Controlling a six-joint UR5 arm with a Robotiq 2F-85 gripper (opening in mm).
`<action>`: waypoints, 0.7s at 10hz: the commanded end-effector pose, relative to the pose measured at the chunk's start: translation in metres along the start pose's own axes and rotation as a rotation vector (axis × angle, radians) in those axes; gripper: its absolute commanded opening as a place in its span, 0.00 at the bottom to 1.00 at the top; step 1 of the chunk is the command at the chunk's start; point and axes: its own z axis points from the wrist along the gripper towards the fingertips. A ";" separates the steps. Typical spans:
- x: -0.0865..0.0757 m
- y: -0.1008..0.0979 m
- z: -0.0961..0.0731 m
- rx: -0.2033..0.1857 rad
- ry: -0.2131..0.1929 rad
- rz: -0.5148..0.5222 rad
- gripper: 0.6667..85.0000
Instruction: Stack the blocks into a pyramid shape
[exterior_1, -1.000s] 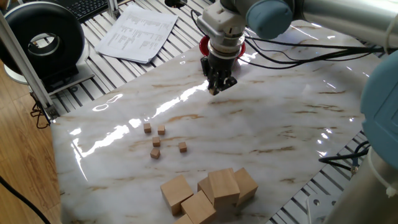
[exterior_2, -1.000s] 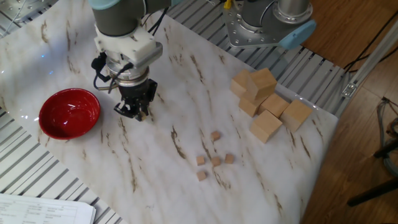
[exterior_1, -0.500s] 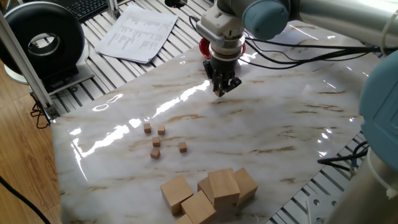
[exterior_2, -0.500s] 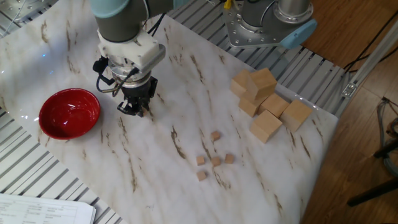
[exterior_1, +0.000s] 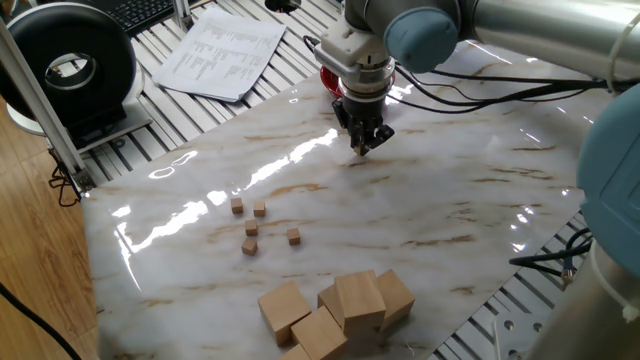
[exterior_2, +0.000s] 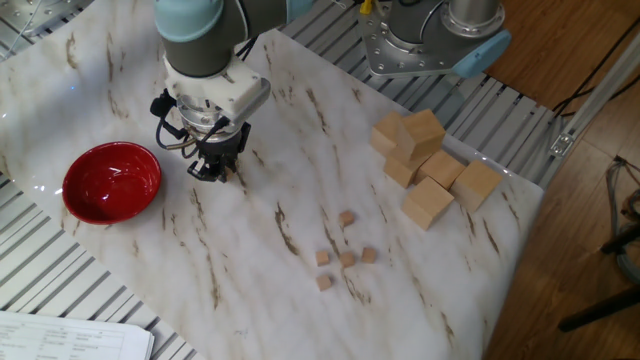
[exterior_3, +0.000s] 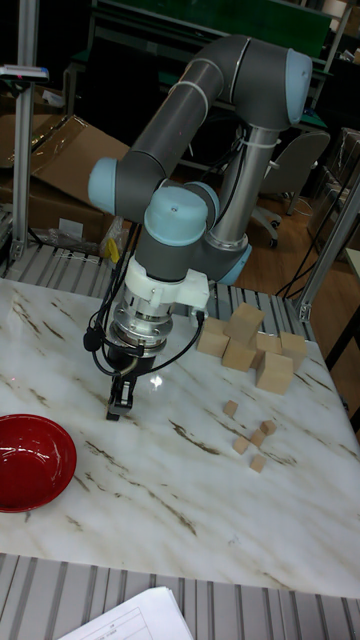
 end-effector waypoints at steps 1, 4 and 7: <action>0.001 0.000 0.001 0.000 -0.001 0.014 0.17; 0.003 0.000 0.004 0.009 -0.005 0.003 0.18; -0.001 -0.003 0.005 0.020 -0.025 -0.001 0.19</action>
